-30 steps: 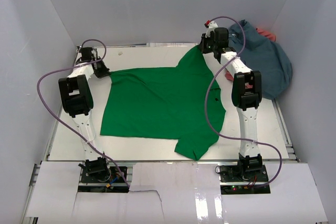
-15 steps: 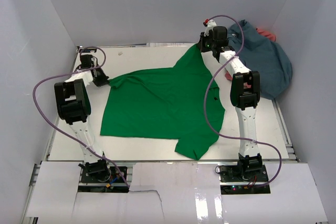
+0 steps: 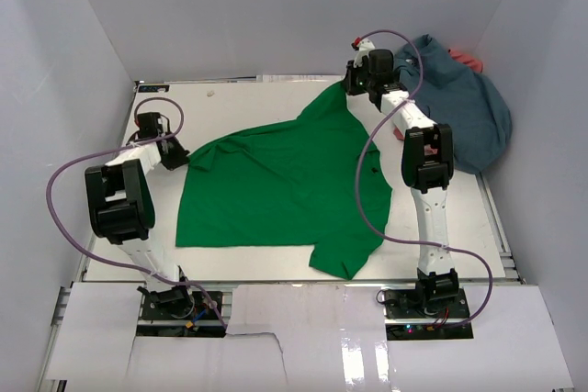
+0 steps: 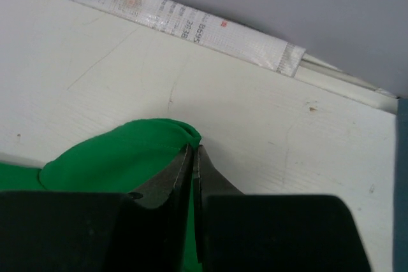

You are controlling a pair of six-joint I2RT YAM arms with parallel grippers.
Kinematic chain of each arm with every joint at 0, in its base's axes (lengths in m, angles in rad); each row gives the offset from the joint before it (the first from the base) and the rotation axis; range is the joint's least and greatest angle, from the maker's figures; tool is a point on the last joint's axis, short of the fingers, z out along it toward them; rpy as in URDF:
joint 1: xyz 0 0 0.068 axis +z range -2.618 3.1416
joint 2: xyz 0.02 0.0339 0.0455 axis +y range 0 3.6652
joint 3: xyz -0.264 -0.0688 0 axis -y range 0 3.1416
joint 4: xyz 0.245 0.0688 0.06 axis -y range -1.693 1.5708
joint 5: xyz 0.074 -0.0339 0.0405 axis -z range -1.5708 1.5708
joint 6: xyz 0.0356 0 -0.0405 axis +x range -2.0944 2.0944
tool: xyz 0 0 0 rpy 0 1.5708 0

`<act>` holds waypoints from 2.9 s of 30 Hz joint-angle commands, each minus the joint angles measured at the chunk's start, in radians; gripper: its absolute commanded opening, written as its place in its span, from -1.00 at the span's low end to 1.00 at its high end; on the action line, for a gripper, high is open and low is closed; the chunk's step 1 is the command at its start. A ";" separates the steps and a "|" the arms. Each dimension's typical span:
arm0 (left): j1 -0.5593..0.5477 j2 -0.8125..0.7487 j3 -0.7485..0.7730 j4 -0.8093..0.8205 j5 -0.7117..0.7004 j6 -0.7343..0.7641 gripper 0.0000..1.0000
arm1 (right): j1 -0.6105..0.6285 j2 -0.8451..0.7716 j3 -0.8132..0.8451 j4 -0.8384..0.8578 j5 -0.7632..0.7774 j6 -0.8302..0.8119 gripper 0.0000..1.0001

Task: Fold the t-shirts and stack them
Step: Fold the flattened tshirt in 1/3 of the way

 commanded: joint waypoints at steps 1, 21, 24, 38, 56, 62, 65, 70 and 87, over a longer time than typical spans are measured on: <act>0.005 -0.053 -0.020 0.024 -0.014 -0.007 -1.00 | 0.015 -0.046 -0.048 0.031 0.006 -0.001 -0.85; -0.007 0.407 0.641 -0.065 0.078 0.036 -1.00 | 0.018 -0.066 -0.066 0.063 0.013 -0.020 -0.85; -0.007 0.421 0.633 -0.067 0.062 0.037 -1.00 | 0.018 -0.075 -0.083 0.081 0.035 -0.020 -0.85; -0.005 0.442 0.659 -0.065 0.068 0.040 -1.00 | 0.000 -0.110 -0.091 0.126 0.170 -0.047 -0.85; -0.011 0.465 0.696 -0.039 0.174 0.068 -1.00 | -0.003 -0.167 -0.120 0.186 0.121 -0.046 -0.85; -0.011 0.468 0.693 -0.039 0.174 0.068 -1.00 | -0.003 -0.179 -0.146 0.173 0.110 -0.052 -0.85; -0.011 0.467 0.690 -0.039 0.174 0.069 -1.00 | -0.003 -0.202 -0.184 0.178 0.104 -0.055 -0.85; -0.011 0.453 0.675 -0.039 0.174 0.065 -1.00 | -0.003 -0.245 -0.236 0.178 0.096 -0.059 -0.85; -0.011 0.366 0.624 -0.042 0.162 0.085 -1.00 | 0.003 -0.397 -0.417 0.230 0.096 -0.044 -0.85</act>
